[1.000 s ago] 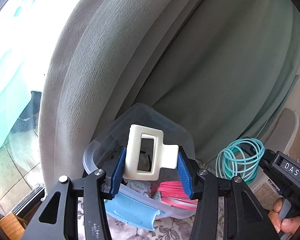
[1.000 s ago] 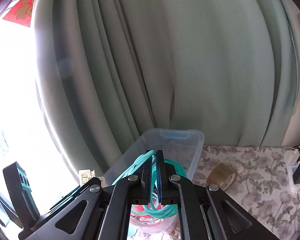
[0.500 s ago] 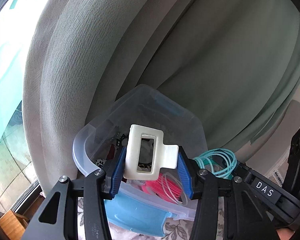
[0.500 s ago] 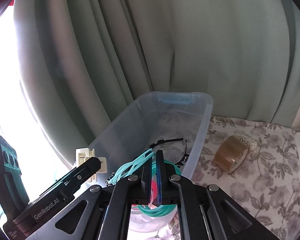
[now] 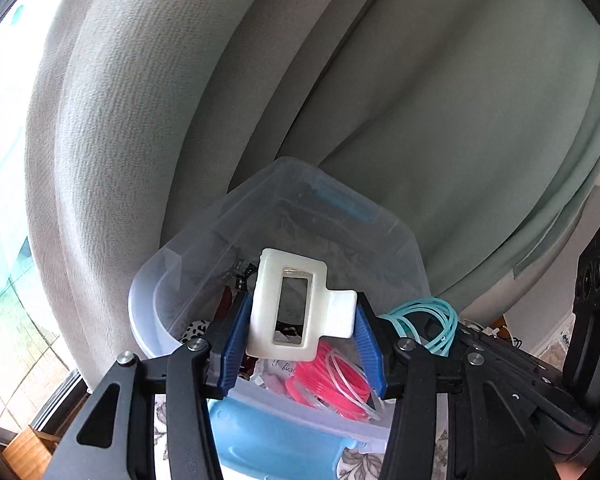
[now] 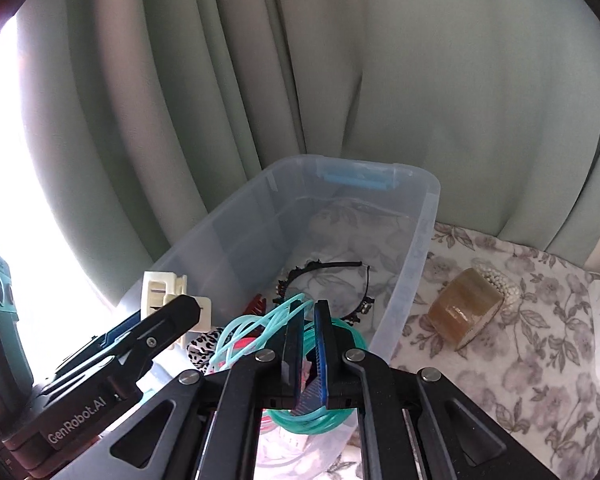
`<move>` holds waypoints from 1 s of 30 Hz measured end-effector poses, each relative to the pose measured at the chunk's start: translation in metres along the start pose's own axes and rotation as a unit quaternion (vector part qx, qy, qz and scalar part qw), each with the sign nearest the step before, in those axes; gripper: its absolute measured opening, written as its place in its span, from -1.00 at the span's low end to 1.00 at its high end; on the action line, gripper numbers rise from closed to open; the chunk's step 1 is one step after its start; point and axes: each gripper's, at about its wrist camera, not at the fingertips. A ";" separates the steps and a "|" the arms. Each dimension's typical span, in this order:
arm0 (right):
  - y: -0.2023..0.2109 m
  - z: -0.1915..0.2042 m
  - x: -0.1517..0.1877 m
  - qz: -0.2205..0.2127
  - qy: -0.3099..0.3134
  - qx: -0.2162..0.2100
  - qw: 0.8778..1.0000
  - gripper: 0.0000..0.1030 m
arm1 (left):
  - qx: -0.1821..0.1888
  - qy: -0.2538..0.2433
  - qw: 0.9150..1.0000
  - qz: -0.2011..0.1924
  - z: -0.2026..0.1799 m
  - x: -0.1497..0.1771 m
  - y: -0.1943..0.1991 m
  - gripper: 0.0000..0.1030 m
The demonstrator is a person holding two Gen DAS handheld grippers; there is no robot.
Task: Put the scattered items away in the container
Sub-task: 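Lower both items into the container and open both tools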
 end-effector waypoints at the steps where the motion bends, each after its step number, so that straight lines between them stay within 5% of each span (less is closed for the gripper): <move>1: 0.001 -0.001 0.000 0.001 0.002 0.002 1.000 -0.72 | -0.001 -0.001 1.000 0.000 0.000 0.000 0.000 0.02; 10: 0.009 -0.014 -0.002 0.000 -0.001 0.016 1.000 -0.31 | 0.002 -0.002 1.000 0.002 0.006 -0.018 0.001 0.18; 13: 0.008 -0.018 -0.002 -0.002 -0.009 0.016 1.000 -0.26 | 0.018 -0.017 1.000 -0.003 -0.025 -0.002 -0.003 0.18; 20: 0.012 -0.026 -0.016 -0.010 -0.032 0.015 0.999 -0.18 | 0.030 -0.020 0.999 -0.007 -0.015 -0.014 0.017 0.18; 25: -0.003 -0.023 -0.046 0.021 -0.046 0.021 0.998 -0.17 | 0.032 -0.009 0.999 -0.006 -0.023 -0.025 0.046 0.18; 30: -0.018 -0.024 -0.034 0.061 -0.037 0.035 0.997 -0.10 | 0.024 0.009 1.000 -0.006 -0.015 -0.025 0.035 0.18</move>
Point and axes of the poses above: each gripper's, at about its wrist camera, not at the fingertips, and y roughly against the way its jaws point, z to its left, x to its underside, and after that the axes turned 2 degrees about x, right-handed
